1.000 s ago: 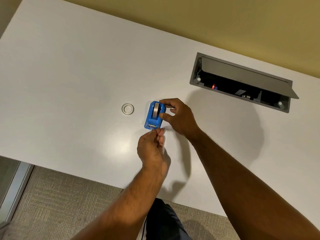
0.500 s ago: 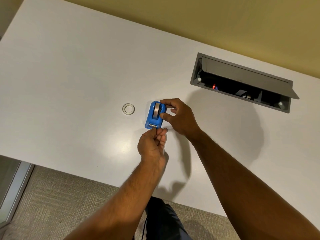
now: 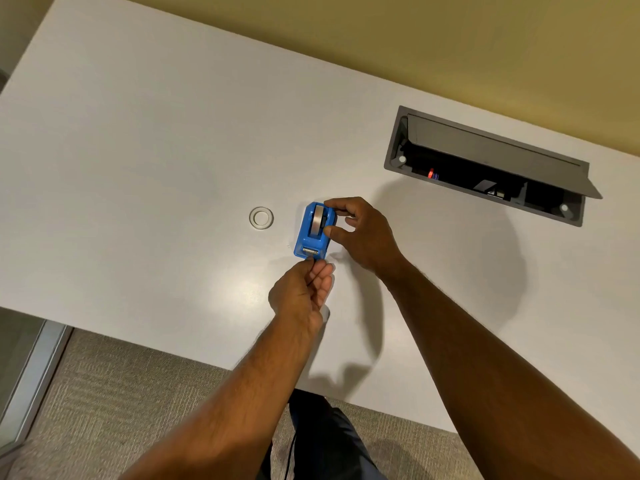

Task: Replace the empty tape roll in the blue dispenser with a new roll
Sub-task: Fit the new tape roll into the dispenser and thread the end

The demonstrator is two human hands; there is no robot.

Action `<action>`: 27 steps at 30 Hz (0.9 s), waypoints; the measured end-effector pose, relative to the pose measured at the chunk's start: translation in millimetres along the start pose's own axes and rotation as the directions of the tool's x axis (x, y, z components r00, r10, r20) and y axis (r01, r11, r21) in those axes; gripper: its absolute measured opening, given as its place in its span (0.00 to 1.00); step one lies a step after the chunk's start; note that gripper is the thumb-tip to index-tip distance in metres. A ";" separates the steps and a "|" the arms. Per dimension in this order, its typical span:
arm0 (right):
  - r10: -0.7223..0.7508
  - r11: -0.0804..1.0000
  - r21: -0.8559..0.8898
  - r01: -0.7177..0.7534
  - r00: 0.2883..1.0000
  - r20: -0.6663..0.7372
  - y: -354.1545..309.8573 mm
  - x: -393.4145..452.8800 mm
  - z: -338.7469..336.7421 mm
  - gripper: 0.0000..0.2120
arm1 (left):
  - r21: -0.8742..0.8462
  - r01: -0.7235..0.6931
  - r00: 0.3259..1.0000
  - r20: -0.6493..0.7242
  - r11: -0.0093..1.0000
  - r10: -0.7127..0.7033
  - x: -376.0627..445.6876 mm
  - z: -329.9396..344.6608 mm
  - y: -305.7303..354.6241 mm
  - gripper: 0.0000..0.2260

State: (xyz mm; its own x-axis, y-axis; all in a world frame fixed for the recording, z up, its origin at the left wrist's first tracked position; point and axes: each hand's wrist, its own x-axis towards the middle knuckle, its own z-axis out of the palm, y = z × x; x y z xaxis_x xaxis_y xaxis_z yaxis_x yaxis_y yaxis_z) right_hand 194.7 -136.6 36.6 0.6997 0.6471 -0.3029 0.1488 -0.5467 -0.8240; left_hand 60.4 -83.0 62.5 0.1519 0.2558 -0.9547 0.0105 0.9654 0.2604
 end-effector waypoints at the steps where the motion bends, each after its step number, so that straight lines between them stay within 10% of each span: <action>1: -0.003 1.000 -0.005 0.003 1.000 -0.001 0.2 0.2 0.2 0.20 | 0.016 -0.008 1.000 -0.021 1.000 0.008 1.2 0.6 -0.2 0.06; 27: -0.025 0.999 -0.022 0.025 1.000 0.002 3.6 1.4 1.1 0.20 | 0.303 -0.380 0.925 0.120 0.874 0.360 11.0 -11.7 3.4 0.13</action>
State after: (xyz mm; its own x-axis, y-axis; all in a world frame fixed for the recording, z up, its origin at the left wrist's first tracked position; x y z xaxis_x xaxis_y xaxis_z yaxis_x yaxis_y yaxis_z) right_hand 195.4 -137.1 32.7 0.6940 0.6620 -0.2830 0.1820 -0.5417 -0.8207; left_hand 50.5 -76.3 51.2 0.2629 0.5784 -0.7722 0.2505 0.7320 0.6336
